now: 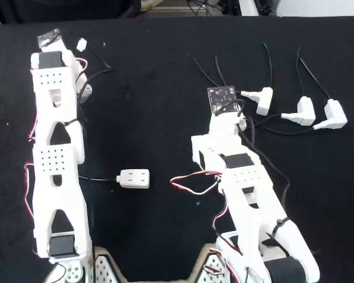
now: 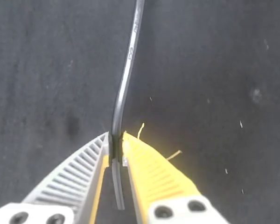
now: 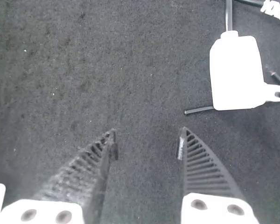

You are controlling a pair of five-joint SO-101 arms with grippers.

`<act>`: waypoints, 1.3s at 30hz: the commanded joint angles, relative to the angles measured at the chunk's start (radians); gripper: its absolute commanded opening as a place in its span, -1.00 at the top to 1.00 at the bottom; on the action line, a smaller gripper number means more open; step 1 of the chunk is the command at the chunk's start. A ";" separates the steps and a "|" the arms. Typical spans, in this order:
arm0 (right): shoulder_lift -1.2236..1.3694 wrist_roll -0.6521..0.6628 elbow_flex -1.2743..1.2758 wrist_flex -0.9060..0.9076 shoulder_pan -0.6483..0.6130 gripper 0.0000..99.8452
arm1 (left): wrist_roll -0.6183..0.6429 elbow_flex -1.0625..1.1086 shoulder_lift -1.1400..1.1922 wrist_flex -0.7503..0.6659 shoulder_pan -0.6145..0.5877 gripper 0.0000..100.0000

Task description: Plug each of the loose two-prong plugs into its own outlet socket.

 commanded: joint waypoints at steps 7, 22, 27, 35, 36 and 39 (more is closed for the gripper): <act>-0.039 -0.009 -0.045 -0.023 0.009 0.60 | -0.017 0.653 -0.667 0.005 0.108 0.94; -0.044 -0.060 -0.355 0.400 0.319 0.60 | -0.204 1.409 -1.372 -0.112 0.501 0.94; -0.045 0.044 -0.338 0.486 0.446 0.60 | -0.330 1.710 -1.508 -0.316 0.590 0.94; -0.045 0.135 -0.243 0.500 0.557 0.60 | -0.468 2.146 -1.585 -0.589 0.769 0.94; -0.045 0.144 -0.232 0.500 0.557 0.60 | -0.473 2.180 -1.593 -0.609 0.776 0.94; -0.045 0.170 -0.202 0.500 0.549 0.60 | -0.474 2.233 -1.616 -0.624 0.776 0.93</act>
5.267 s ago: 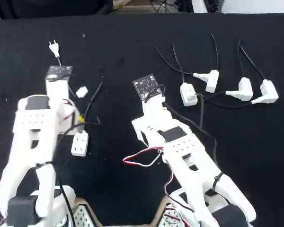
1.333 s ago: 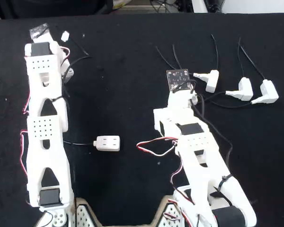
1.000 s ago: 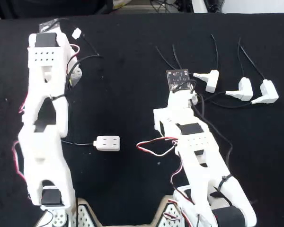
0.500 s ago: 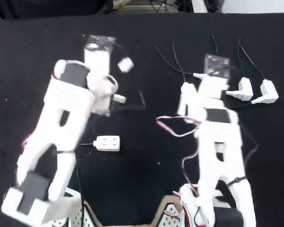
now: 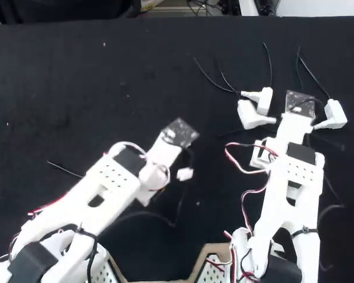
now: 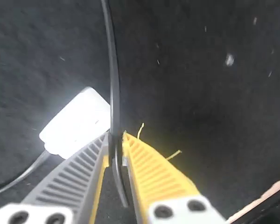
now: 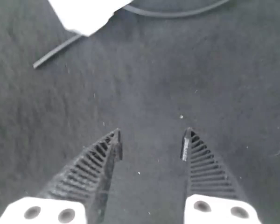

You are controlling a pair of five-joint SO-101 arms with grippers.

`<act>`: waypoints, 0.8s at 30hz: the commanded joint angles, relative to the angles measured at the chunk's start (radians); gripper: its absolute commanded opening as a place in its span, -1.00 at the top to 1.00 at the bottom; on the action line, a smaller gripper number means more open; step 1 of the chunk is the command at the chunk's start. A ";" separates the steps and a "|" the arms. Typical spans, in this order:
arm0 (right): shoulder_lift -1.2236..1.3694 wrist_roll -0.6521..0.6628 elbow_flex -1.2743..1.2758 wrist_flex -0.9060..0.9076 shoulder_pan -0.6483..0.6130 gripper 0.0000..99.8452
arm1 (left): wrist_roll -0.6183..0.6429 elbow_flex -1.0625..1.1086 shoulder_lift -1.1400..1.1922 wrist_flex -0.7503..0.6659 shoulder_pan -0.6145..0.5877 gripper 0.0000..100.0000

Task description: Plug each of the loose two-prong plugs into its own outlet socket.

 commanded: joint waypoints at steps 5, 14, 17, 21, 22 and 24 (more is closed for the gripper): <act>-0.044 0.029 -0.004 0.006 0.012 0.60 | -0.015 0.058 -0.106 0.023 0.021 0.52; -0.044 0.023 0.016 0.014 -0.155 0.60 | -0.132 -0.019 -0.334 0.114 -0.179 0.54; -0.044 0.021 0.004 0.009 -0.249 0.60 | -0.126 -0.018 -0.399 0.084 -0.358 0.54; -0.036 -0.014 -0.025 -0.006 -0.413 0.60 | -0.068 0.068 -0.450 -0.009 -0.555 0.54; -0.036 -0.041 -0.028 -0.029 -0.465 0.60 | -0.040 0.094 -0.454 -0.044 -0.591 0.54; -0.036 -0.120 -0.016 -0.094 -0.578 0.60 | 0.029 0.156 -0.457 -0.127 -0.656 0.54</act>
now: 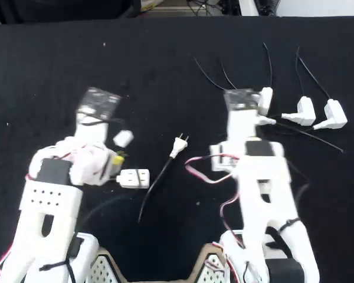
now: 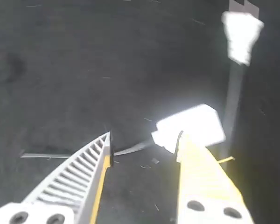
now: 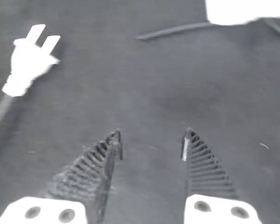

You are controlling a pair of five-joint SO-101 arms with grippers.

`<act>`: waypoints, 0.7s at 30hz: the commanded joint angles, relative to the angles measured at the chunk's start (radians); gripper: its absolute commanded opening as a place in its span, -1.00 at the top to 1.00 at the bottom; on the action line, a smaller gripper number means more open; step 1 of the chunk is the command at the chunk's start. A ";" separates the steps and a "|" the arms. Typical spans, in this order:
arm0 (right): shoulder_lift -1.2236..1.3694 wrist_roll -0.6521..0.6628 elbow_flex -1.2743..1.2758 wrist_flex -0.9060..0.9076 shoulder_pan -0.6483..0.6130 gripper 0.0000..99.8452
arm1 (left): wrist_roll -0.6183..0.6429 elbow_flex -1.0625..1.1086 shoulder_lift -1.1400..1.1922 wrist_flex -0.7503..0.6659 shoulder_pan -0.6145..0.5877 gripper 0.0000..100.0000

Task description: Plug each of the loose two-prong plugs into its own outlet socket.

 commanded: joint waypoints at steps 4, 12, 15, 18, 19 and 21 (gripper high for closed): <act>-0.035 -0.212 0.004 -0.207 -0.338 0.60 | 0.276 0.180 -0.034 -0.278 -0.208 0.54; -0.016 -0.311 0.044 -0.347 -0.407 0.60 | 0.374 0.355 -0.034 -0.466 -0.206 0.54; 0.068 -0.311 0.012 -0.362 -0.407 0.60 | 0.377 0.364 -0.034 -0.466 -0.205 0.54; 0.202 -0.311 -0.051 -0.381 -0.404 0.60 | 0.377 0.367 -0.034 -0.466 -0.205 0.54; 0.248 -0.311 -0.079 -0.382 -0.404 0.60 | 0.377 0.369 -0.034 -0.465 -0.205 0.54; 0.337 -0.311 -0.131 -0.379 -0.404 0.60 | 0.377 0.383 -0.034 -0.470 -0.205 0.54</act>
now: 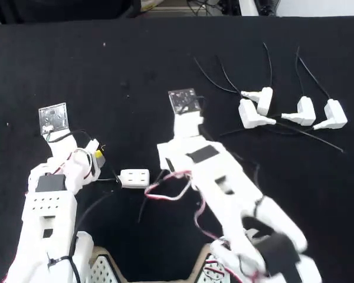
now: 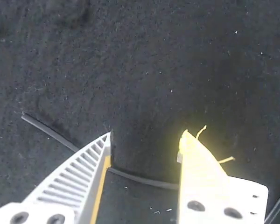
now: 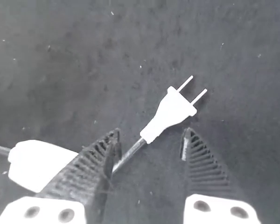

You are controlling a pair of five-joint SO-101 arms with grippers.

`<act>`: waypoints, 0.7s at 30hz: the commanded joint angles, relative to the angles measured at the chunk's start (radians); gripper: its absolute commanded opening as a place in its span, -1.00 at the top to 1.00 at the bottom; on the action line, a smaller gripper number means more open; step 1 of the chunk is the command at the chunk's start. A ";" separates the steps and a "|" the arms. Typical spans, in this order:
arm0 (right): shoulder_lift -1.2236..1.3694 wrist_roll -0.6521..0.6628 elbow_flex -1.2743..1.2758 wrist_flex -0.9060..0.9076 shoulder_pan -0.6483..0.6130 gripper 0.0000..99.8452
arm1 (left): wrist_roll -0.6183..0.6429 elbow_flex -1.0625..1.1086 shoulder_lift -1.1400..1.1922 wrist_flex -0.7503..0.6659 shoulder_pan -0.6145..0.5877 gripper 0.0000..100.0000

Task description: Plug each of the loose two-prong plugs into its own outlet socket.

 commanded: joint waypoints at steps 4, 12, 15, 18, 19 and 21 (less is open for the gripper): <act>0.243 -0.006 -0.196 -0.025 -0.009 0.60 | 0.015 0.012 -0.021 -0.018 -0.004 0.54; 0.392 0.002 -0.308 -0.011 0.109 0.62 | 0.012 0.012 -0.021 -0.017 -0.004 0.54; 0.360 0.083 -0.318 0.043 0.172 0.81 | 0.011 0.012 -0.021 -0.017 -0.004 0.54; 0.289 0.176 -0.315 0.094 0.222 0.97 | 0.011 0.012 -0.021 -0.017 -0.004 0.54; 0.260 0.199 -0.314 0.118 0.232 0.94 | 0.011 0.012 -0.021 -0.017 -0.004 0.54; 0.200 0.245 -0.314 0.175 0.250 0.95 | 0.011 0.012 -0.021 -0.017 -0.004 0.54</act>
